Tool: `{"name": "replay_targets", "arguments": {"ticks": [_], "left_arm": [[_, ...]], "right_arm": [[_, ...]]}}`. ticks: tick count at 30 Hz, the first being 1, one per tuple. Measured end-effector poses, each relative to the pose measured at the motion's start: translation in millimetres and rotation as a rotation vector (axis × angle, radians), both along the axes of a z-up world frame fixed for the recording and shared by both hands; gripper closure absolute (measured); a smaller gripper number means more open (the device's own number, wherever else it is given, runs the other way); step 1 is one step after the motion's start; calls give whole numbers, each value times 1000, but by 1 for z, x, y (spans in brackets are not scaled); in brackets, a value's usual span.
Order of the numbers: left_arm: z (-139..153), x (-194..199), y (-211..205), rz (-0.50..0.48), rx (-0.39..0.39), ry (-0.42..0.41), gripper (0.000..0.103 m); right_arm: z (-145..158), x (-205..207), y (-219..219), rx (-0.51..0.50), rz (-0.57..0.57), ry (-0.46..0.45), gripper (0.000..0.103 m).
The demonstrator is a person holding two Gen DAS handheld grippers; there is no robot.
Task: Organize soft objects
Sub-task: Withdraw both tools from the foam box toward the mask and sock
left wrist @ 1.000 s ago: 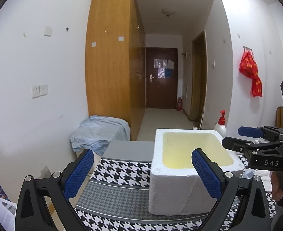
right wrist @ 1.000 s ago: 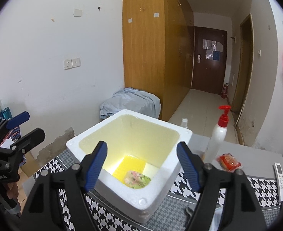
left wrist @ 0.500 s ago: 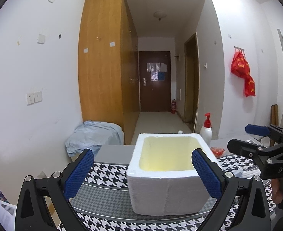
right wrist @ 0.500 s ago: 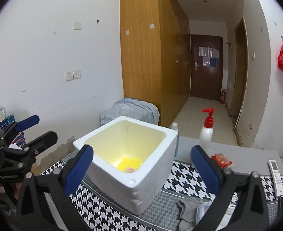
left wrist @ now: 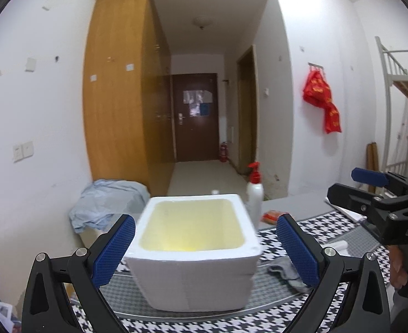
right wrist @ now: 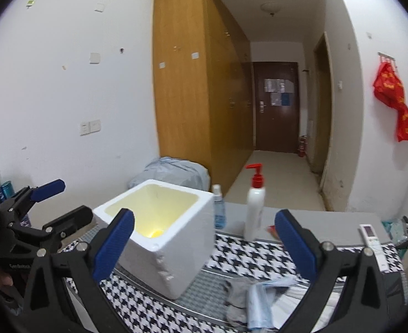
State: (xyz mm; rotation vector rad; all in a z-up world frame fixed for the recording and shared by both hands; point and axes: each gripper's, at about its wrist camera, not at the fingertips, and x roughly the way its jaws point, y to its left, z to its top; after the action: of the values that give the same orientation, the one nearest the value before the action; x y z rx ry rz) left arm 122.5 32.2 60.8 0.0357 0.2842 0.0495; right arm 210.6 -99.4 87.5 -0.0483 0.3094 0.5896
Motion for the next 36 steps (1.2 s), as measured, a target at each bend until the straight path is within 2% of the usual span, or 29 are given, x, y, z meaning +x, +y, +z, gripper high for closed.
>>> {"name": "replay_targets", "arguments": {"ticks": [14,28,36], "left_arm": [[0,3,-43,-109,14,-7,1],[-5,6,-70,-170,5,2,1],[-16,14,-81,-204,-5,34,1]], "right_arm": [[-2,-18,-53,7,-105,-33,1],[-9,-29,-81,0,-184,-32,1],[-19,-28,-97,9,-224,-17,1]]}}
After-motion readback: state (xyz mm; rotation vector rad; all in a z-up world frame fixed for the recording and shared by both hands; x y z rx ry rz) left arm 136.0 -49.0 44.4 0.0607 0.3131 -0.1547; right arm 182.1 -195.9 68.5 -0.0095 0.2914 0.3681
